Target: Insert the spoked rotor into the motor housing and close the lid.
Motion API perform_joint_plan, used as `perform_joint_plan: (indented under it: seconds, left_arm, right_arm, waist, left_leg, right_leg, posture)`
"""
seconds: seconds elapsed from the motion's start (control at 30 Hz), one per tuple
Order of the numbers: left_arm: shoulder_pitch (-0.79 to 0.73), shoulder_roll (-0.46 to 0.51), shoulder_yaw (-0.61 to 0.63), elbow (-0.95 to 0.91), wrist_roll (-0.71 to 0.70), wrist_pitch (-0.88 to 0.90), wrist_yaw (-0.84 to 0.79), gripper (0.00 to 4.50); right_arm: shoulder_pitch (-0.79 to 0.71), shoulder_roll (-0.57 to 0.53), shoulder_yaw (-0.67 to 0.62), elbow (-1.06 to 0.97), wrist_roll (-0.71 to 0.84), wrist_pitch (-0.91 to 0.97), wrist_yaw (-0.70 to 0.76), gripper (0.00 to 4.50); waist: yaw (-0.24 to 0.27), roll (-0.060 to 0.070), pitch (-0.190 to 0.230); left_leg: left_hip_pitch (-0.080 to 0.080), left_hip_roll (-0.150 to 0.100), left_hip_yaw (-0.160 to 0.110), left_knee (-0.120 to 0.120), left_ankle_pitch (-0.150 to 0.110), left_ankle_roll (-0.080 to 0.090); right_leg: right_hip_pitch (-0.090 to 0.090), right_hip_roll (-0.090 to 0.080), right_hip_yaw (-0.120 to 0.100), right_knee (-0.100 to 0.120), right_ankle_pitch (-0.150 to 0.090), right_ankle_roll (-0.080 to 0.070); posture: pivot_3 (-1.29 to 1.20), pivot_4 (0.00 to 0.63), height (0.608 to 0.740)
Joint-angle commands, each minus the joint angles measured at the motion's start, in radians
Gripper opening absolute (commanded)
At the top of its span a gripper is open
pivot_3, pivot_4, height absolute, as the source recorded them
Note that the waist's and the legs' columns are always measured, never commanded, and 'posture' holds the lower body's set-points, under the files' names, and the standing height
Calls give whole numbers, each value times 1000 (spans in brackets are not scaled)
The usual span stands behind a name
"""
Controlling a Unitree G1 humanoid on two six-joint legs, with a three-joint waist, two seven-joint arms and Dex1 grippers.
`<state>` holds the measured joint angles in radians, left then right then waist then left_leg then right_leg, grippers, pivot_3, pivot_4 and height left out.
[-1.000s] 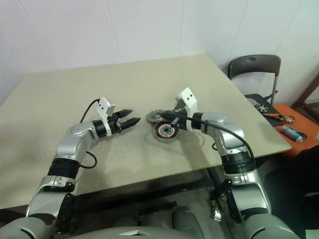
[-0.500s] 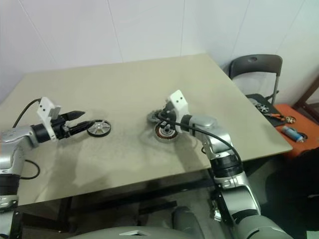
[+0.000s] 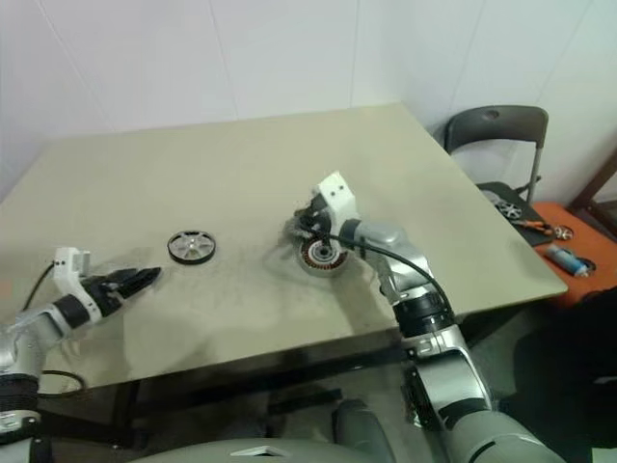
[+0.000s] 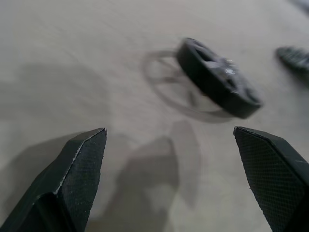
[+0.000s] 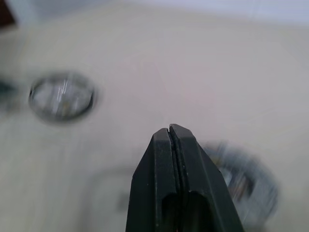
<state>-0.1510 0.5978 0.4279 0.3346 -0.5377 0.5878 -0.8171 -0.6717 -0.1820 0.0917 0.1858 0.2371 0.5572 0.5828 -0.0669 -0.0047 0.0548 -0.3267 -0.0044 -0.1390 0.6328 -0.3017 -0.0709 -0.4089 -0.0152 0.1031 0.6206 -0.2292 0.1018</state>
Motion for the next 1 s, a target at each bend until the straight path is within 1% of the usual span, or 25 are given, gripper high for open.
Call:
perform_joint_plan:
  seconds: [0.03,0.07,0.1,0.17,0.23,0.3,0.4,0.5,0.67,0.73,0.83,0.93,1.0]
  left_arm:
    - [-36,-47,15,-54,-32,1,62,4457]
    - [-48,-74,9,-68,-45,11,79,4457]
    - [-57,-93,0,-84,-55,22,87,4457]
    - [-69,-113,-23,-98,-52,22,89,4457]
    - [-90,-126,-33,-71,-46,11,95,4457]
    - [-112,-135,-39,-39,-42,0,104,4457]
    - [-151,-154,-51,19,-20,-39,127,4457]
    - [-186,-175,-43,51,-31,-40,144,4457]
    - [-180,-197,-62,38,-46,-15,138,4457]
    - [-184,-203,-46,56,-49,-14,158,4457]
    - [-184,-200,-33,92,-40,-17,184,4457]
    - [-162,-206,-30,62,-46,-4,210,4457]
    - [-147,-211,-22,37,-56,-1,224,4077]
  right_arm:
    - [-81,17,-158,-92,177,67,3,0]
    - [-68,-1,-181,-143,250,138,43,0]
    - [-42,-30,-187,-181,284,181,76,0]
    - [29,-106,-197,-187,264,201,86,0]
    - [123,-200,-179,-169,188,133,97,0]
    - [190,-257,-175,-162,153,84,105,0]
    - [239,-263,-249,-179,194,101,63,0]
    - [260,-243,-284,-212,213,111,16,0]
    - [286,-215,-247,-246,190,112,-20,0]
    - [284,-213,-237,-246,186,112,-27,0]
    - [269,-212,-226,-225,177,108,-38,0]
    - [253,-211,-214,-196,165,100,-42,0]
    - [243,-208,-204,-185,161,100,-41,0]
  waist:
    - [0,0,0]
    - [0,0,0]
    - [1,0,0]
    - [1,-2,-2]
    - [3,-6,-4]
    - [5,-5,-4]
    - [-4,-2,-2]
    - [-6,-2,-2]
    - [-3,-2,-2]
    - [0,-2,-2]
    - [0,-2,-2]
    - [-1,-2,-2]
    - [-3,-2,-2]
  left_leg:
    - [1,0,0,0,0,0]
    - [2,0,0,-1,0,0]
    - [3,0,0,-1,0,0]
    - [3,0,0,-2,0,0]
    - [2,0,0,-2,0,0]
    - [2,-1,1,-1,0,0]
    - [3,-1,5,-2,0,0]
    - [5,0,5,-1,0,0]
    - [5,0,5,-1,0,0]
    - [5,0,5,-1,0,0]
    - [4,0,5,-1,0,0]
    - [5,0,5,-1,0,0]
    - [5,0,5,-1,0,0]
  right_leg:
    - [1,0,0,0,0,0]
    - [2,0,0,0,0,0]
    - [2,0,0,0,0,0]
    - [3,0,0,-2,0,0]
    - [3,0,0,-3,0,0]
    - [4,-1,0,-5,0,0]
    - [3,0,3,-4,-1,1]
    - [4,2,5,-2,-3,3]
    - [4,2,5,-2,-3,1]
    - [4,2,5,-3,-3,2]
    - [4,1,5,-4,-2,3]
    - [4,2,5,-4,-2,3]
    - [4,2,5,-3,-2,3]
  posture:
    - [0,0,740]
    - [0,0,740]
    - [0,0,740]
    - [0,0,740]
    - [0,0,740]
    - [0,0,740]
    - [0,0,740]
    - [0,0,740]
    - [0,0,740]
    - [0,0,740]
    - [0,0,740]
    - [0,0,740]
    - [0,0,740]
